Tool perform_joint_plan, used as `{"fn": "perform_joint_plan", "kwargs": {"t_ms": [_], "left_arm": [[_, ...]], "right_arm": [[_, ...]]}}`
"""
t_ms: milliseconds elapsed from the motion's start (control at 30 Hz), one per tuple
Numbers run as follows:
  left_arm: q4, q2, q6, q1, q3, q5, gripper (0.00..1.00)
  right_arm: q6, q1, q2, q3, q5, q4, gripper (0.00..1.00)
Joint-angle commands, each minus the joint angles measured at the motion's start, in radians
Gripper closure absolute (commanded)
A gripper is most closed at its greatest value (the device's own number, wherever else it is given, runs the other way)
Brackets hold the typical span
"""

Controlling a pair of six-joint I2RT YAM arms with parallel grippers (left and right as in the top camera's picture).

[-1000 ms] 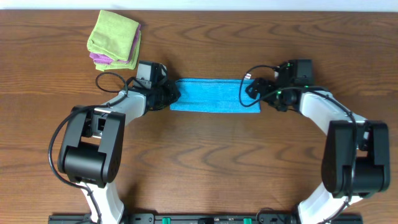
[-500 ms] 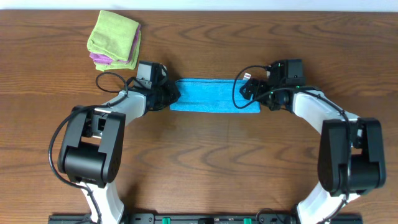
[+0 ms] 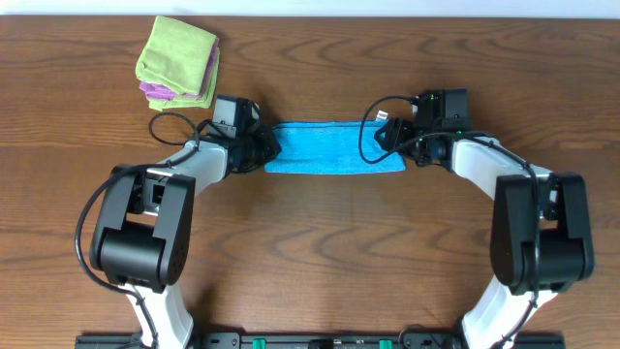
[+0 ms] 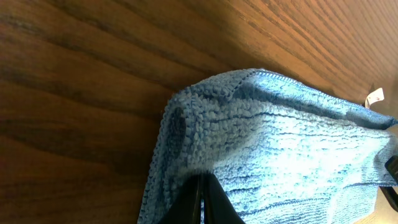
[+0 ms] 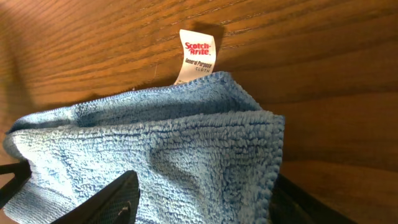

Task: Fold the cloth
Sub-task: 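Hold both strip ends and push them toward each other, then fold the right end of the blue strip over toward the left gripper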

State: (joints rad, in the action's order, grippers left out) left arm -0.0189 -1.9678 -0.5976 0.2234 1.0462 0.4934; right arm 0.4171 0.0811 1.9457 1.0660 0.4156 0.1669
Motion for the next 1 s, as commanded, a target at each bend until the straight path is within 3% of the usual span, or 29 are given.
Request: {"fn": "perform_joint_plan", "kwargs": {"t_ms": [0, 100, 200, 433, 967], "left_arm": [[-0.022, -0.016, 0.014, -0.001, 0.0, -0.021, 0.94], [-0.022, -0.016, 0.014, -0.001, 0.0, -0.021, 0.94], [-0.023, -0.016, 0.014, -0.001, 0.0, -0.021, 0.94], [-0.023, -0.016, 0.014, -0.001, 0.0, -0.016, 0.94], [-0.022, -0.016, 0.014, -0.002, 0.0, 0.005, 0.94]], "right_arm": [[0.012, 0.019, 0.106, -0.047, -0.041, 0.037, 0.36], [0.012, 0.027, 0.124, -0.047, -0.042, 0.035, 0.36], [0.011, 0.033, 0.135, -0.047, -0.042, 0.035, 0.43], [-0.034, 0.027, 0.134, -0.047, -0.041, 0.032, 0.99], [-0.055, 0.057, -0.114, -0.047, 0.011, 0.084, 0.99]]}}
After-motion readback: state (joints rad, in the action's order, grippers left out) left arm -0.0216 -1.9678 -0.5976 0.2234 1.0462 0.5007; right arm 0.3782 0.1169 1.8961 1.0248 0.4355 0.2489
